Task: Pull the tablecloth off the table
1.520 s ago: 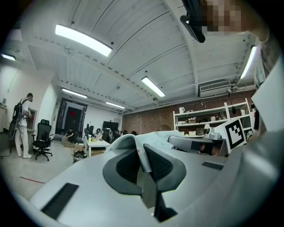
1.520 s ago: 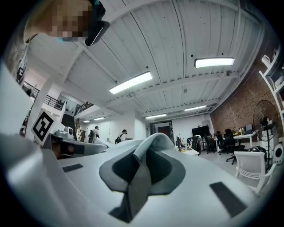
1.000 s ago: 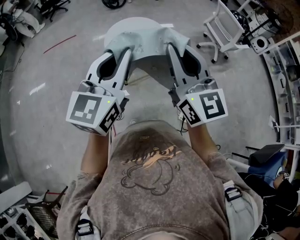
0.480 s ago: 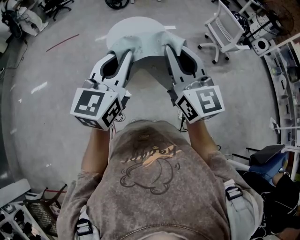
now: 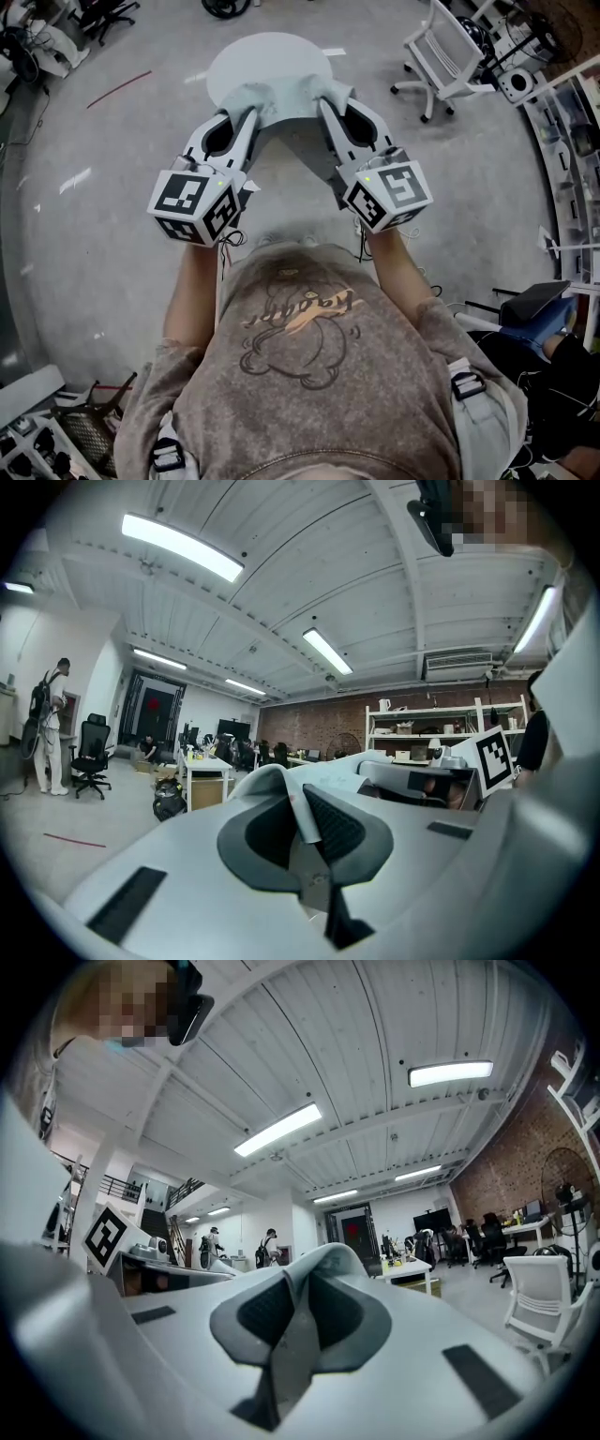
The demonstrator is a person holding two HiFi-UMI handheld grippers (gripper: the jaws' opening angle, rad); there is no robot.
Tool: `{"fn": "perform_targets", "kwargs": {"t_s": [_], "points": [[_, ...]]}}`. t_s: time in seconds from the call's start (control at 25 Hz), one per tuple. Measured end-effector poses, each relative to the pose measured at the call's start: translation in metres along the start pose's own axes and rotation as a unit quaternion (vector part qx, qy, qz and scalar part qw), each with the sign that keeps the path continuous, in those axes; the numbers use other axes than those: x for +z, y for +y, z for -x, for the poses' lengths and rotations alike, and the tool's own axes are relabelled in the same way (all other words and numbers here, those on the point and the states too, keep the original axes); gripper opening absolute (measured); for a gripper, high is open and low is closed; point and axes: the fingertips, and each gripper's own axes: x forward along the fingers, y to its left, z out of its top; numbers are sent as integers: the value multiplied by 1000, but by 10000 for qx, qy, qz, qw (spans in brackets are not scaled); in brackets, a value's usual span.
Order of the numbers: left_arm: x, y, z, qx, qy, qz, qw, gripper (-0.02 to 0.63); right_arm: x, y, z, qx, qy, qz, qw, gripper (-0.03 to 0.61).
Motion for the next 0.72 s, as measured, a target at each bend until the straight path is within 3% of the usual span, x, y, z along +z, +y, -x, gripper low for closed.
{"fn": "perform_targets", "kwargs": {"t_s": [0.2, 0.72], "points": [[-24, 14, -11, -68, 145, 99, 9998, 31, -27, -10, -10, 70, 126, -224, 9996, 46], [-95, 42, -42, -290, 350, 293, 9985, 31, -102, -40, -27, 190, 592, -243, 9978, 49]]}}
